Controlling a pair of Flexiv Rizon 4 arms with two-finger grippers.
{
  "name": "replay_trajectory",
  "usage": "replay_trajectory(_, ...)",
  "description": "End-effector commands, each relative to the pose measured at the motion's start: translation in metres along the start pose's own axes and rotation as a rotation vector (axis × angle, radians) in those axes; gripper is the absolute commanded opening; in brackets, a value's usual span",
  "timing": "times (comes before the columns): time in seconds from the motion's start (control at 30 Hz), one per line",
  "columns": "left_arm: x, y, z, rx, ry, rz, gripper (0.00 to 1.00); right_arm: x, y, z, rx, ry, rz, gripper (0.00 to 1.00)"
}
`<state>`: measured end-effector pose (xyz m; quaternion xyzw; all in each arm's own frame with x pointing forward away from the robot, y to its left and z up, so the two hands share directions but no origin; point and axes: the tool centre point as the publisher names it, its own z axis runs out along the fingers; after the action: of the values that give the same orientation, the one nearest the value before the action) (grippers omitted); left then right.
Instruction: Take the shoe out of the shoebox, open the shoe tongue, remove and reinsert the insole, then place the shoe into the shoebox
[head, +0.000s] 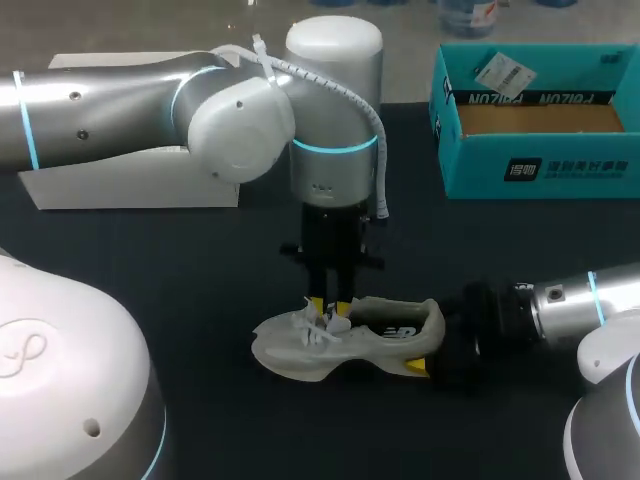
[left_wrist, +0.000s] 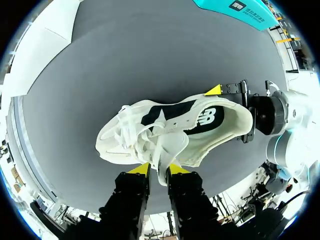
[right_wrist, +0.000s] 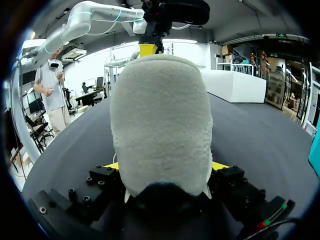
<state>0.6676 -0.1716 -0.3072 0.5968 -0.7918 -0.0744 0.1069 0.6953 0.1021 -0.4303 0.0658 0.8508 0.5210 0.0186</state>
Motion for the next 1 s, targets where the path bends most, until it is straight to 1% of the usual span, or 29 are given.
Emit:
replay_trajectory(0.03, -0.013, -0.002, -0.005, -0.040, 0.093, 0.014, 0.00, 0.000, 0.000, 0.002, 0.006, -0.001, 0.000, 0.00)
replay_trajectory(0.23, -0.030, 0.004, -0.019, -0.063, 0.157, 0.017, 0.00, 0.000, 0.000, 0.002, 0.006, -0.001, 0.000, 0.00)
replay_trajectory(0.37, -0.042, 0.010, -0.031, -0.059, 0.207, 0.011, 0.00, 0.000, 0.000, 0.002, 0.006, -0.001, 0.000, 0.00)
replay_trajectory(0.5, -0.057, 0.015, -0.039, -0.036, 0.235, -0.010, 0.00, 0.000, 0.000, 0.002, 0.006, -0.001, 0.000, 0.00)
replay_trajectory(0.57, -0.064, 0.015, -0.040, -0.014, 0.227, -0.023, 0.00, 0.000, 0.000, 0.002, 0.006, -0.001, 0.000, 0.00)
replay_trajectory(0.7, -0.074, 0.013, -0.031, -0.005, 0.201, -0.054, 0.00, 0.000, 0.000, 0.002, 0.006, -0.001, 0.000, 0.00)
replay_trajectory(0.83, -0.085, 0.011, -0.014, -0.016, 0.167, -0.083, 0.00, 0.000, 0.000, 0.002, 0.006, -0.001, 0.000, 0.00)
replay_trajectory(0.93, -0.093, 0.012, -0.001, 0.007, 0.121, -0.103, 0.00, 0.000, 0.000, 0.002, 0.006, -0.001, 0.000, 0.00)
replay_trajectory(1.0, -0.099, 0.010, 0.008, -0.005, 0.100, -0.123, 0.00, 0.000, 0.000, 0.002, 0.006, -0.001, 0.000, 0.00)
